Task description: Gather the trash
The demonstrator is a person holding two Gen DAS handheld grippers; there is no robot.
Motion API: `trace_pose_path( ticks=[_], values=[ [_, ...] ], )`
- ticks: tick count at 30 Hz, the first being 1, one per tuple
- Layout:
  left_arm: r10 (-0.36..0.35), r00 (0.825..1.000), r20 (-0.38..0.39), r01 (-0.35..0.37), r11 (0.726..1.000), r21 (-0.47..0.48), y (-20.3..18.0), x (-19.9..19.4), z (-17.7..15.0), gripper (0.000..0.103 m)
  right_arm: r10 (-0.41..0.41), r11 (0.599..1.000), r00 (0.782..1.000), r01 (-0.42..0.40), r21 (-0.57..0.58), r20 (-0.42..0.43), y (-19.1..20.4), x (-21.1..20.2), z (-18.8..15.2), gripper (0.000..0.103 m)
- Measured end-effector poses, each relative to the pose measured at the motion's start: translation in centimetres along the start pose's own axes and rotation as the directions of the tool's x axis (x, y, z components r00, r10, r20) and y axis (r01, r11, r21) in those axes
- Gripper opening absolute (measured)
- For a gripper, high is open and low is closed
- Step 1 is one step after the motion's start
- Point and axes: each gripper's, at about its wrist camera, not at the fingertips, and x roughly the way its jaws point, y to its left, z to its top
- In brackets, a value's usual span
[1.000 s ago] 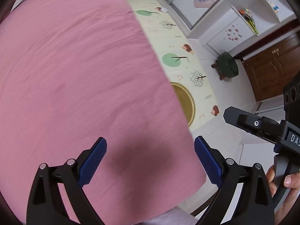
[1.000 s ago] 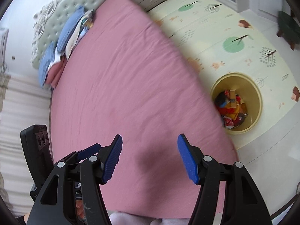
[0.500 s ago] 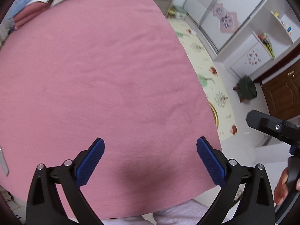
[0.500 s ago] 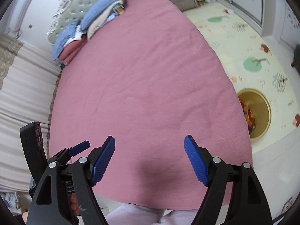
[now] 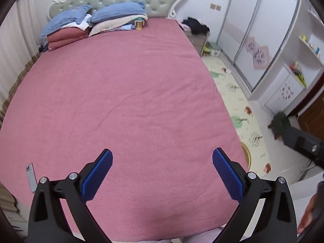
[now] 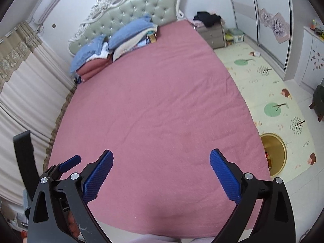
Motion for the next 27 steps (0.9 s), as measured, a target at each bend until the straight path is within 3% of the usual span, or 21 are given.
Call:
trace_pose_path(
  ticks=[9,18,27],
  values=[
    [0.066,0.990,0.126,-0.061,0.997,-0.040,1.2,-4.0,0.9,0.099,-0.002,0.999,0.995,0.006,-0.038,0.095,2.2,-0.7,-0.4,0.094],
    [0.048,0.990,0.135,-0.036,0.995,-0.094,2.8,-4.5,1.5,0.099,0.028,1.000,0.987,-0.028,-0.002,0.157,1.5,-1.7,0.0,0.094],
    [0.046,0.988,0.146,-0.033,0.995,-0.091,2.3,-4.3,2.4,0.099,-0.001,0.999,0.991,-0.004,0.036,0.134,0.9,-1.0,0.3,0.094]
  ],
)
